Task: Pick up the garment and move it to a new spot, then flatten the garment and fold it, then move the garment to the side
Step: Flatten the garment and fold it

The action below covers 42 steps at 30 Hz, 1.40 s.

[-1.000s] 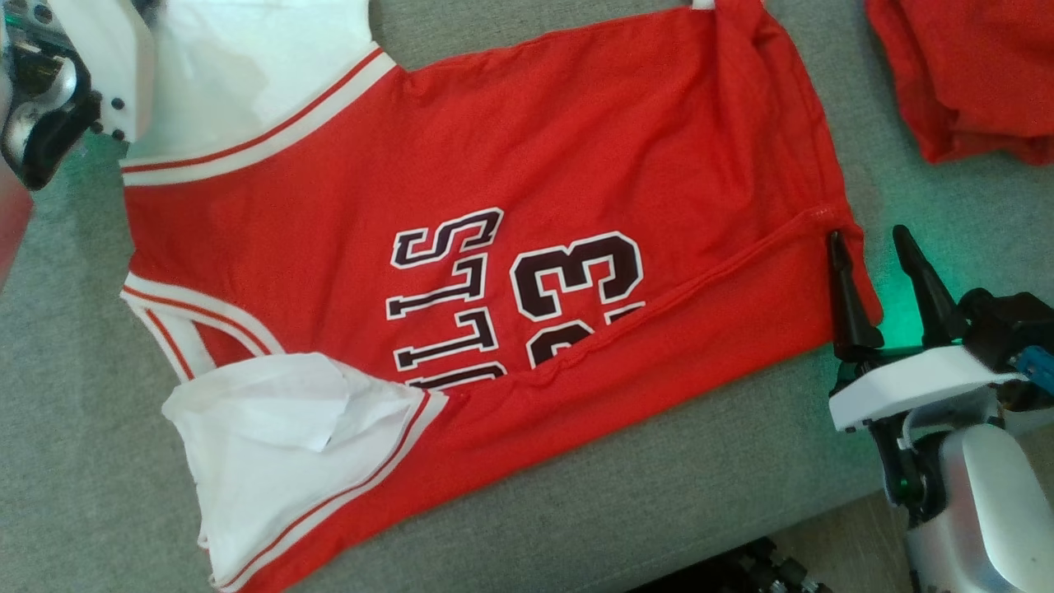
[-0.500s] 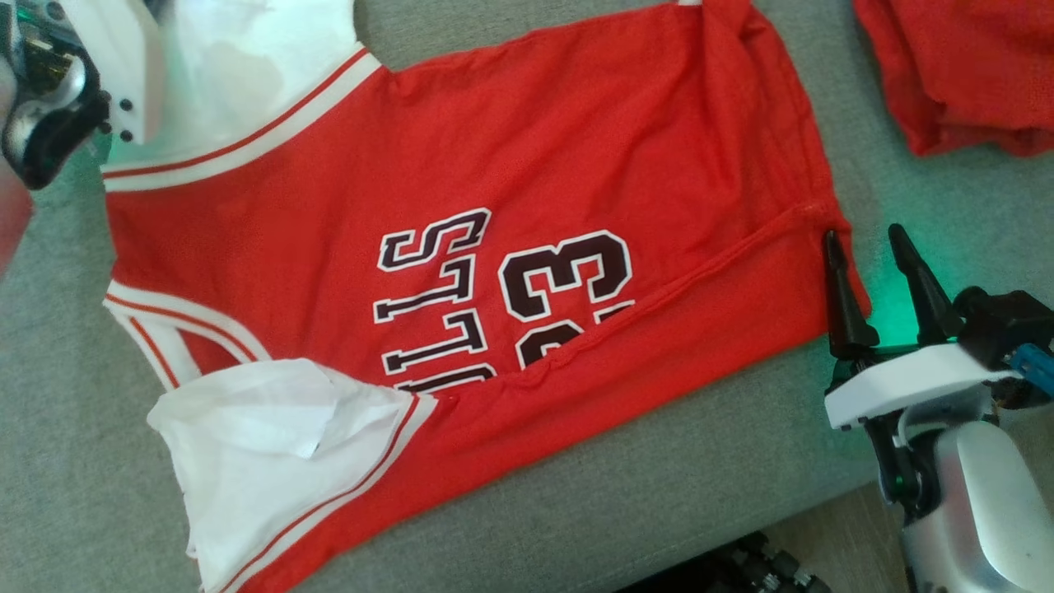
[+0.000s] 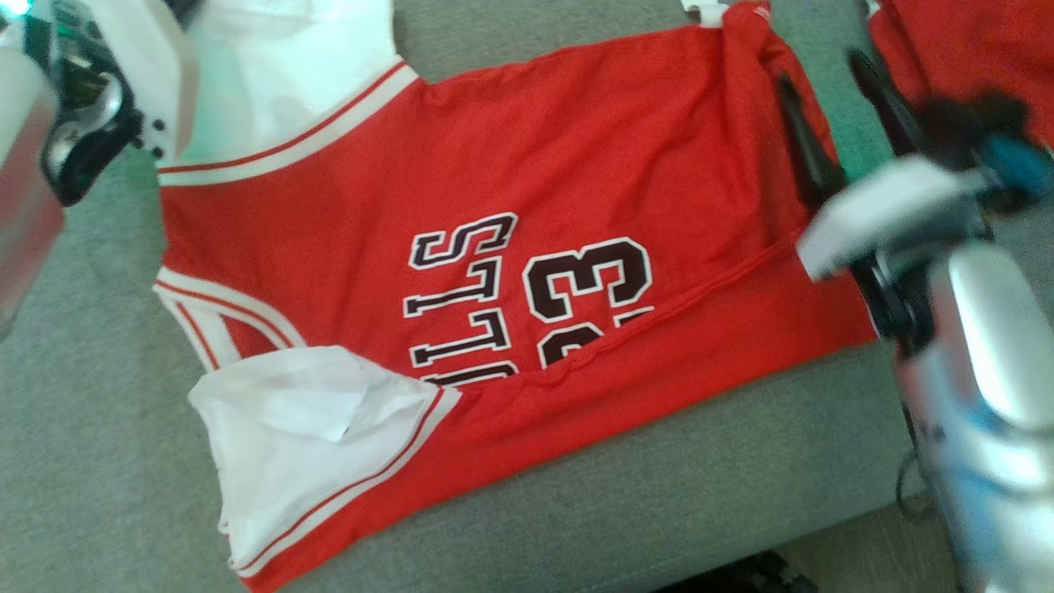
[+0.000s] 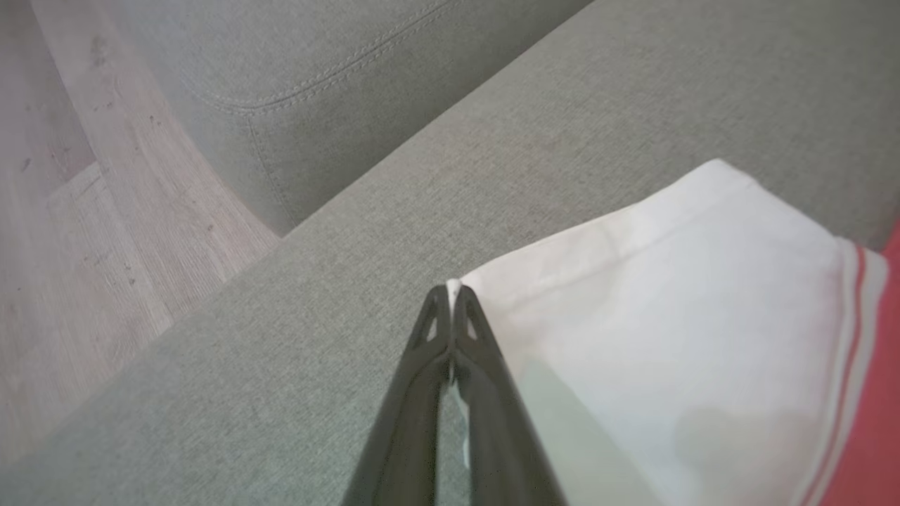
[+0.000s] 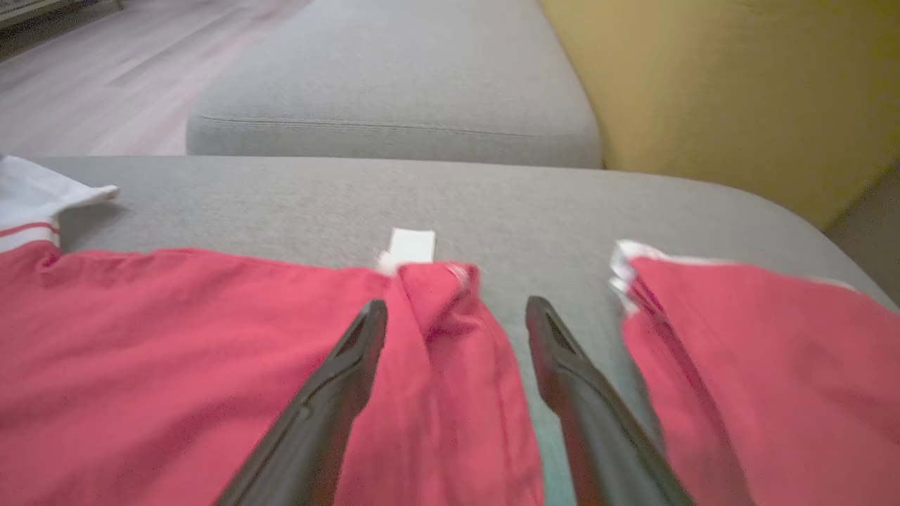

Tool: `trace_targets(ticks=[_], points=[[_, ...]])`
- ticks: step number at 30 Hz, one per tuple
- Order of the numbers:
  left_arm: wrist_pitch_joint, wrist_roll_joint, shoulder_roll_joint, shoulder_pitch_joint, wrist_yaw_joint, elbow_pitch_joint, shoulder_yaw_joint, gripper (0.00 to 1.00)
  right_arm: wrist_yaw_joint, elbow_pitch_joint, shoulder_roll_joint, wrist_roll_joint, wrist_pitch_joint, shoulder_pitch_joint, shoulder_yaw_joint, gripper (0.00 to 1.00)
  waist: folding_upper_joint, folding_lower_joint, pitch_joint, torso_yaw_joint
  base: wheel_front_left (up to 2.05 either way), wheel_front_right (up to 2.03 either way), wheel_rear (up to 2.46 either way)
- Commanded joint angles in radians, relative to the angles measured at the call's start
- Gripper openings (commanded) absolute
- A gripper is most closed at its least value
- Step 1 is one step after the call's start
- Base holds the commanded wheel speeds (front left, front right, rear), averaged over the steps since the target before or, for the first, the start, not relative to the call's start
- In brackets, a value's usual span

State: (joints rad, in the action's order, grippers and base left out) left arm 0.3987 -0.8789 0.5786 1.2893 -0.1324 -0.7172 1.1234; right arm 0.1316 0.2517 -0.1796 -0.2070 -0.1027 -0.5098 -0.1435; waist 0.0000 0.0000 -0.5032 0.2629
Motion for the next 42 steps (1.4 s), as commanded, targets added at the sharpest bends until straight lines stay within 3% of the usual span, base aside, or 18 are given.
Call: trace_targets(ticks=[1, 6, 13, 14, 16, 17, 19, 20, 28, 32, 42], points=[[-0.020, -0.011, 0.018, 0.072, 0.002, 0.027, -0.021, 0.00, -0.001, 0.018, -0.008, 0.009, -0.045, -0.066, -0.052, 1.00, 0.0000, 0.0000, 0.012, -0.018, 0.00, 0.00, 0.00], [-0.043, -0.034, 0.004, 0.093, 0.002, 0.054, 0.030, 0.00, -0.001, 0.235, -0.022, 0.041, -0.159, -0.266, -0.157, 1.00, 0.0000, 0.0000, 0.024, -0.051, 0.00, 0.00, 0.00], [-0.066, -0.061, 0.000, 0.108, 0.002, 0.063, 0.072, 0.00, -0.001, 0.404, -0.026, 0.044, -0.168, -0.374, -0.219, 0.99, 0.0000, 0.0000, 0.031, -0.070, 0.00, 0.00, 0.00], [-0.069, -0.065, -0.001, 0.110, 0.002, 0.063, 0.078, 0.00, -0.001, 0.425, -0.023, 0.042, -0.162, -0.386, -0.225, 0.60, 0.0000, 0.0000, 0.032, -0.073, 0.00, 0.00, 0.00], [-0.075, -0.072, -0.001, 0.113, 0.002, 0.063, 0.089, 0.00, -0.001, 0.466, -0.021, 0.037, -0.160, -0.405, -0.239, 0.39, 0.0000, 0.0000, 0.032, -0.078, 0.00, 0.00, 0.00], [-0.078, -0.076, -0.001, 0.115, 0.002, 0.063, 0.094, 0.00, -0.001, 0.484, -0.021, 0.036, -0.159, -0.414, -0.245, 0.16, 0.0000, 0.0000, 0.031, -0.080, 0.00, 0.00, 0.00], [-0.082, -0.082, -0.002, 0.118, 0.002, 0.062, 0.104, 0.00, -0.001, 0.513, -0.020, 0.024, -0.147, -0.429, -0.253, 0.12, 0.0000, 0.0000, 0.031, -0.083, 0.00, 0.00, 0.00], [-0.084, -0.084, -0.002, 0.119, 0.002, 0.062, 0.108, 0.00, -0.001, 0.526, -0.020, 0.017, -0.137, -0.434, -0.251, 0.00, 0.0000, 0.0000, 0.031, -0.084, 0.00, 0.00, 0.00], [-0.123, -0.098, 0.014, 0.124, 0.002, 0.065, 0.130, 0.00, -0.001, 0.582, -0.035, -0.011, -0.045, -0.461, -0.201, 0.00, 0.0000, 0.0000, 0.041, -0.081, 0.00, 0.00, 0.00], [-0.168, -0.116, 0.024, 0.126, 0.002, 0.076, 0.134, 0.00, -0.001, 0.578, -0.075, -0.072, -0.008, -0.432, -0.152, 0.00, 0.0000, 0.0000, 0.047, -0.086, 0.00, 0.00, 0.00], [-0.245, -0.190, 0.054, 0.129, 0.002, 0.117, 0.132, 0.00, -0.001, 0.438, -0.186, -0.298, -0.022, -0.292, -0.135, 0.00, 0.0000, 0.0000, 0.051, -0.104, 0.00, 0.00, 0.00]])
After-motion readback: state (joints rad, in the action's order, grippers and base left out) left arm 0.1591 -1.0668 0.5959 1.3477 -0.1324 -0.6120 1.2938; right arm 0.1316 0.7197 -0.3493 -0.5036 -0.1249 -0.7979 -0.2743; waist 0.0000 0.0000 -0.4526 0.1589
